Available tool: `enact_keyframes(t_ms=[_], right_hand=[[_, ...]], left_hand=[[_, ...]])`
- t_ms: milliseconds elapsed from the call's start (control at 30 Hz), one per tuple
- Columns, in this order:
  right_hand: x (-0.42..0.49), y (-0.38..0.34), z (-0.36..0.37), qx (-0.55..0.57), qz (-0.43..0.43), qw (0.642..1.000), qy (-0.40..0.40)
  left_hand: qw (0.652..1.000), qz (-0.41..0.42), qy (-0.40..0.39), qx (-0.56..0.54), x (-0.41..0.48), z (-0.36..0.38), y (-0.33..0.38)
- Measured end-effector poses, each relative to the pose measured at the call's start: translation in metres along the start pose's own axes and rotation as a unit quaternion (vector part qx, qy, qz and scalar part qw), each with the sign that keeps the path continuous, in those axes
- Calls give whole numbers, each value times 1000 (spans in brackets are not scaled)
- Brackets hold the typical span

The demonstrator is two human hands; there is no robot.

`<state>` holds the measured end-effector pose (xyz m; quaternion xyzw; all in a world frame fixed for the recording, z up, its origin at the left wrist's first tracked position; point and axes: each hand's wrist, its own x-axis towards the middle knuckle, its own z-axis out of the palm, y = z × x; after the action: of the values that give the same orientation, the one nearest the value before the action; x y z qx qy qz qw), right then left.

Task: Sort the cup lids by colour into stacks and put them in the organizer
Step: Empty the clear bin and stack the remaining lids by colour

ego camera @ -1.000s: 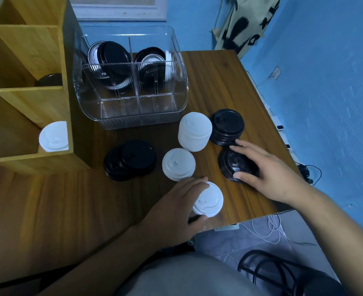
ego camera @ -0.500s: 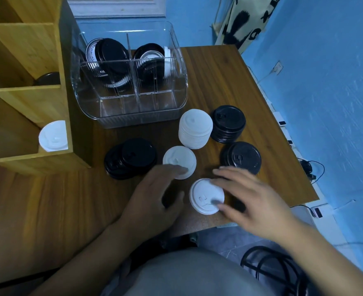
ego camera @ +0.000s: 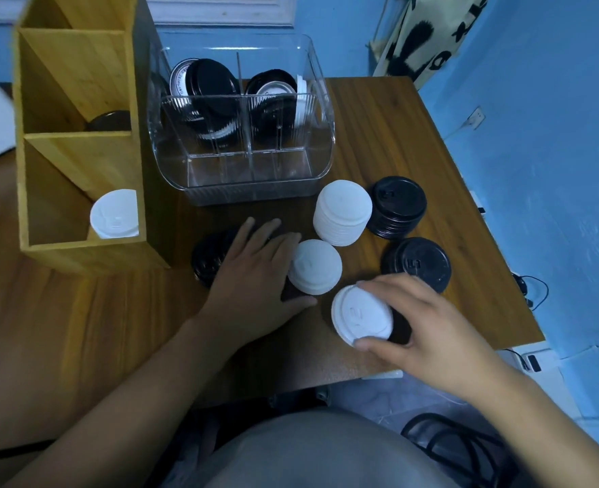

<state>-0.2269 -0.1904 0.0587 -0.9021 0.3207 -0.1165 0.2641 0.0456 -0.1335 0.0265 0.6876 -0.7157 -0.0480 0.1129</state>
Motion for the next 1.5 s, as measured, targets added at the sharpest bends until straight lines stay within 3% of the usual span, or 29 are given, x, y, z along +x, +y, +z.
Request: enact_keyframes(t_ms=[200, 433, 767, 1000, 1267, 1500], right_hand=[[38, -5, -12, -29, 20, 999, 32], [73, -12, 9, -65, 19, 996, -57], [83, -14, 15, -73, 33, 992, -95], [74, -18, 20, -80, 37, 994, -69], [52, -27, 12, 0, 1, 1000, 4], [53, -43, -26, 9, -68, 998, -2]], left_hand=[[998, 15, 26, -51, 5, 10, 6], [997, 48, 17, -62, 5, 10, 3], [997, 63, -9, -42, 4, 2, -4], [996, -82, 16, -37, -10, -26, -47], [984, -100, 33, -142, -14, -32, -42], [953, 10, -6, -304, -13, -52, 11]])
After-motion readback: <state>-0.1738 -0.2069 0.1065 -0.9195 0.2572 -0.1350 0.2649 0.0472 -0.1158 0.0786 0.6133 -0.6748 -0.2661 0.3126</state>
